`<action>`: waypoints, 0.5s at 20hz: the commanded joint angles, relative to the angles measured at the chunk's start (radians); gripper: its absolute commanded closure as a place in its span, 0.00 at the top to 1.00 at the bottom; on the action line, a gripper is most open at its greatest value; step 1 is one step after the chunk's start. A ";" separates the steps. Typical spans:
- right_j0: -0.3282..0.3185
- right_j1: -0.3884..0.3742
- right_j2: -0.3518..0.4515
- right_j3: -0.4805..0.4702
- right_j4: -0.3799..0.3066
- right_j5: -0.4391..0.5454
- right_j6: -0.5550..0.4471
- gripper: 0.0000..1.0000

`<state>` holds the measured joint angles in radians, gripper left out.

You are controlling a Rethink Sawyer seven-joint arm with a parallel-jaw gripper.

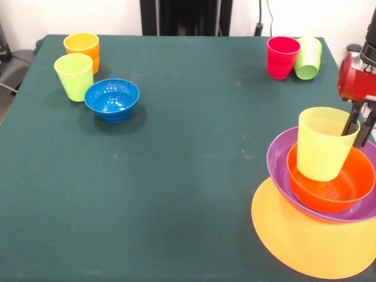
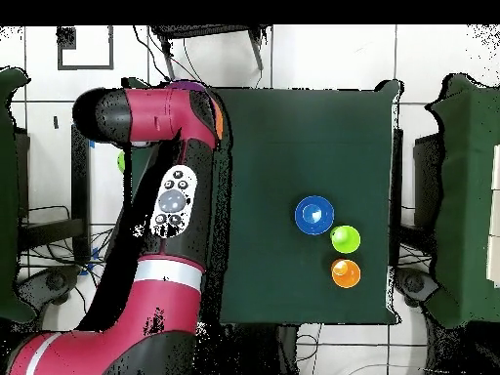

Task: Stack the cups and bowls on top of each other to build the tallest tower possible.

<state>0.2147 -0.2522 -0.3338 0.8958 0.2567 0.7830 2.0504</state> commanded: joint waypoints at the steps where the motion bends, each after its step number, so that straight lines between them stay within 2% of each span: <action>1: 0.008 0.016 0.058 0.100 -0.016 -0.061 0.179 0.00; 10: 0.017 0.021 0.000 0.109 -0.036 -0.032 0.176 0.00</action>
<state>0.2167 -0.2355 -0.3627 0.8987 0.2569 0.7552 2.0504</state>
